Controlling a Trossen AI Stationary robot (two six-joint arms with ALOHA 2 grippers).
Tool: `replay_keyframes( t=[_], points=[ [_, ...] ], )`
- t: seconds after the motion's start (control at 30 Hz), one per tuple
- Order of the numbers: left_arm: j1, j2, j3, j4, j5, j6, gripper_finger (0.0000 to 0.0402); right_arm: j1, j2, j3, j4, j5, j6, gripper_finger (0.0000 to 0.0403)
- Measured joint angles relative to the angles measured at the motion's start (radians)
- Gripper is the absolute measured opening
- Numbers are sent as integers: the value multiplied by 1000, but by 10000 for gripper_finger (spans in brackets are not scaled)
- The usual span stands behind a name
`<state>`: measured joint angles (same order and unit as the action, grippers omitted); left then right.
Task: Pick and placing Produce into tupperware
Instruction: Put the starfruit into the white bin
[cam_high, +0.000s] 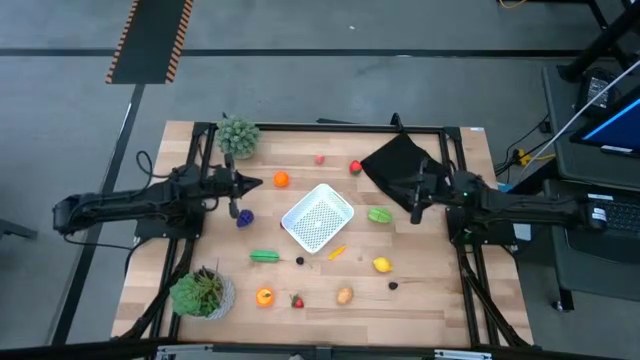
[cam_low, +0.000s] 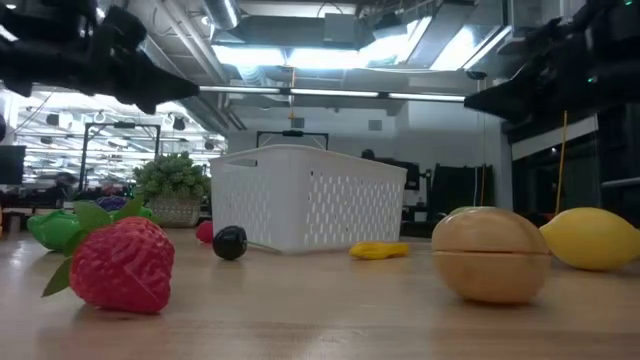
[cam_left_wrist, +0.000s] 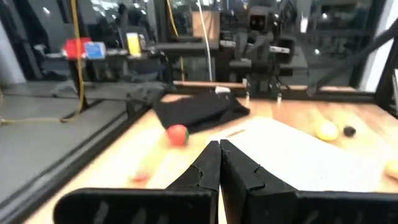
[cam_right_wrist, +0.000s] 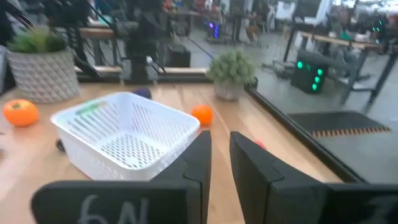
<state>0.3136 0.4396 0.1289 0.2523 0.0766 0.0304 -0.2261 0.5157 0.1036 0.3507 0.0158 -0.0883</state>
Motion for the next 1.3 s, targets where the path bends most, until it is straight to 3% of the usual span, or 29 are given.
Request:
replay_keyframes(
  t=[0.3,0.53,0.93,1.07,1.3],
  points=[
    [105,244,1,224,153,-20,0,-46,191,0,216,-97,-1,62],
    [169,302,54,238,260,-29,0,-49,285,118,115,-110,-27,62],
    [165,473,389,-285,262,69,0,-49,452,489,-423,-122,-127,62],
    [154,491,413,-295,243,95,0,-49,466,562,-526,-122,-127,62],
    [150,491,414,-291,230,76,0,-49,466,612,-526,-122,-101,62]
  ],
)
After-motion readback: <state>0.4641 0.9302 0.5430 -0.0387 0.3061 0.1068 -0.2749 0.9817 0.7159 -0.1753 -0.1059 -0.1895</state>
